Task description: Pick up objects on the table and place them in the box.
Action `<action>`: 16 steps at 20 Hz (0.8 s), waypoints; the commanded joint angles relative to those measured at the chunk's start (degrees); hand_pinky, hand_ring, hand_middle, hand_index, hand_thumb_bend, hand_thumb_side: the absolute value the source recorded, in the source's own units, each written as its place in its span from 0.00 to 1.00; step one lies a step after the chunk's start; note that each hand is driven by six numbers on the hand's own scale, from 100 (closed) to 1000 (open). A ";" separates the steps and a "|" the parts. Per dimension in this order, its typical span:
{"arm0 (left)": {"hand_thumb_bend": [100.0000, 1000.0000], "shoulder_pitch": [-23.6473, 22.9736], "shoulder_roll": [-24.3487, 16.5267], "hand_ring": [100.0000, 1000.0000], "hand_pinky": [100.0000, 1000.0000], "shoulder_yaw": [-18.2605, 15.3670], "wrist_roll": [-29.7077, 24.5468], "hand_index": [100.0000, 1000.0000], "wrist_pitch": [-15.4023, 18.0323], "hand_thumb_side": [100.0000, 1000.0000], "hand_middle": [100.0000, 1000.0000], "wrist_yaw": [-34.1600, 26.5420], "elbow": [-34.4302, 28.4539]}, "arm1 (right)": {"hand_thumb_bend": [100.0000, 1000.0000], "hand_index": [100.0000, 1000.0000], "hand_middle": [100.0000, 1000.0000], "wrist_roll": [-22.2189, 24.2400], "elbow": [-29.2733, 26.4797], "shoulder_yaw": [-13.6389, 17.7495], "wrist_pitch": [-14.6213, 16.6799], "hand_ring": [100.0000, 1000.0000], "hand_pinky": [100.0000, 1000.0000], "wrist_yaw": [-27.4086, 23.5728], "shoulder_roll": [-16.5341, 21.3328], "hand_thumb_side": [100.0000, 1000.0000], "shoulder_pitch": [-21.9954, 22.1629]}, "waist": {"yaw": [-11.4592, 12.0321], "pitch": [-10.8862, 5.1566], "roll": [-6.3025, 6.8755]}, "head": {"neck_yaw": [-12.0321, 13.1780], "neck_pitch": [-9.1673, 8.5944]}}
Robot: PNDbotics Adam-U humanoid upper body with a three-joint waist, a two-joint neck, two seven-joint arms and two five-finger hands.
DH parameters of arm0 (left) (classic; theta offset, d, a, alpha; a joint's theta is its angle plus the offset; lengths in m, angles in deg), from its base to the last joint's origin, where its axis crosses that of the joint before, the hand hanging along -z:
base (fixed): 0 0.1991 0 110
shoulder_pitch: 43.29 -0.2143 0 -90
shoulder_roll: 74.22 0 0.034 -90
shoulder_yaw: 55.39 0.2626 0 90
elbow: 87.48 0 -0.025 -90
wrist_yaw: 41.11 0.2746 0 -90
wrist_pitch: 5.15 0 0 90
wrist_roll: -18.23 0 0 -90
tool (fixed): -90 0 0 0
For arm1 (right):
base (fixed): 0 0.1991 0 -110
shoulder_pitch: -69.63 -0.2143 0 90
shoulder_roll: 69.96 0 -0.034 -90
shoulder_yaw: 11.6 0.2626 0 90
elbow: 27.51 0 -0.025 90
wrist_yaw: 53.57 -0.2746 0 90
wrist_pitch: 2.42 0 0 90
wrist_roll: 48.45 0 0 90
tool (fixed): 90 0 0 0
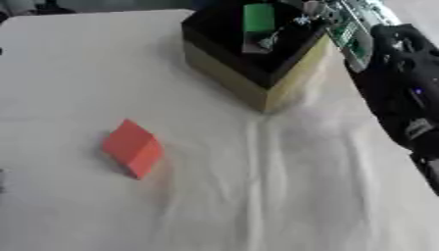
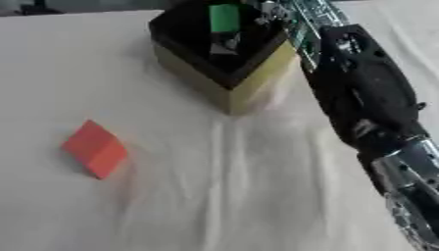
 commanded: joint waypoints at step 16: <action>0.00 0.39 -0.90 0.69 0.65 -0.38 -0.55 0.63 -0.20 0.88 0.69 -0.05 -1.00 | 0.32 0.89 0.82 -0.52 -1.61 1.11 -1.31 0.93 0.84 3.57 -0.09 0.42 -1.35 | -0.14 -1.55 0.08 | 0.16 -0.17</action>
